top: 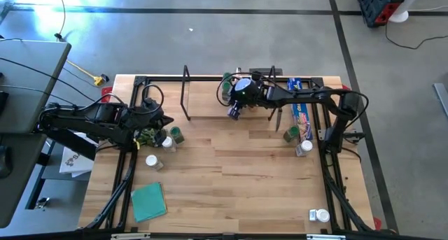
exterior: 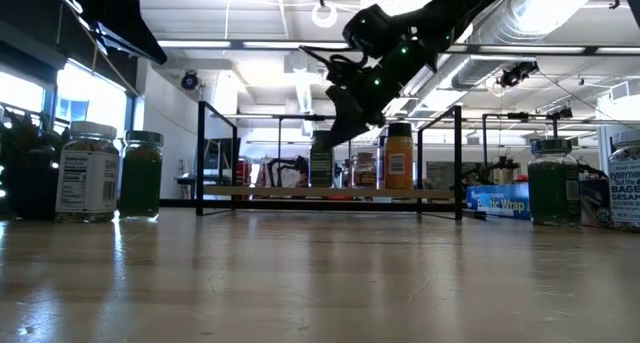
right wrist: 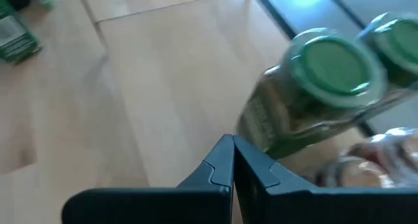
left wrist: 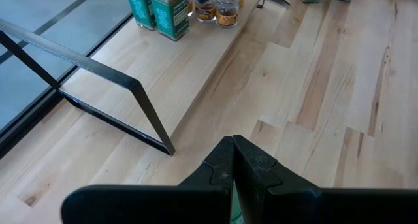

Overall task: Shelf spices
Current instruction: Put the green seasoning bottle on the shelf align with the other green seasoning bottle

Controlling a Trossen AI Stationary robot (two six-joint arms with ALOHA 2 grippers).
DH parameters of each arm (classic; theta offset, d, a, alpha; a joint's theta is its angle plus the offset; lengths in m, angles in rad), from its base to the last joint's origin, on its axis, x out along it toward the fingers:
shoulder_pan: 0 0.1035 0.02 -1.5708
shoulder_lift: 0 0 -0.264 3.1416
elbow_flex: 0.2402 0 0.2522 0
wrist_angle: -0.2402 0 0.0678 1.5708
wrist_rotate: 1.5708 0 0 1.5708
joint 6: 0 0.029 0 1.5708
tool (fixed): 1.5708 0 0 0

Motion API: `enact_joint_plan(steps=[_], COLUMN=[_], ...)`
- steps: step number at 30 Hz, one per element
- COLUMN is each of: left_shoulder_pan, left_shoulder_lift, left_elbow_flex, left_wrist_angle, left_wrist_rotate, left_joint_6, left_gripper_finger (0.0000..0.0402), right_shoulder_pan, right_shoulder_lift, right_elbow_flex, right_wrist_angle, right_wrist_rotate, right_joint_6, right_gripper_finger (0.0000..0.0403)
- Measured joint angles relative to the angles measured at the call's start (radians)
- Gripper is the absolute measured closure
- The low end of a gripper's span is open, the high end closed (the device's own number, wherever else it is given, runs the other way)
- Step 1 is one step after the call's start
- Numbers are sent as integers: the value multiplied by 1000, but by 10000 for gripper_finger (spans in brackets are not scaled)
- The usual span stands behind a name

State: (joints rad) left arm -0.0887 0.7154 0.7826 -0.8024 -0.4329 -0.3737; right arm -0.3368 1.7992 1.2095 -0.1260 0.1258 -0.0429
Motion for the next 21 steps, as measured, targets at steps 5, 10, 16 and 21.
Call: enact_joint_plan(steps=[5,10,16,21], left_shoulder_pan=[0,0,0,0], left_shoulder_lift=[0,0,0,0], left_elbow_flex=[0,0,0,0], left_wrist_angle=[0,0,-1,-1], left_wrist_rotate=[1,2,2,3], left_joint_6=[0,0,0,0], left_gripper_finger=[399,399,399,399], right_shoulder_pan=[-8,-11,-11,-11], right_shoulder_lift=[0,0,0,0], right_elbow_flex=[0,0,0,0], right_wrist_angle=[2,3,3,4], right_wrist_rotate=[65,73,135,108], right_joint_6=[17,17,17,11], right_gripper_finger=[403,403,403,403])
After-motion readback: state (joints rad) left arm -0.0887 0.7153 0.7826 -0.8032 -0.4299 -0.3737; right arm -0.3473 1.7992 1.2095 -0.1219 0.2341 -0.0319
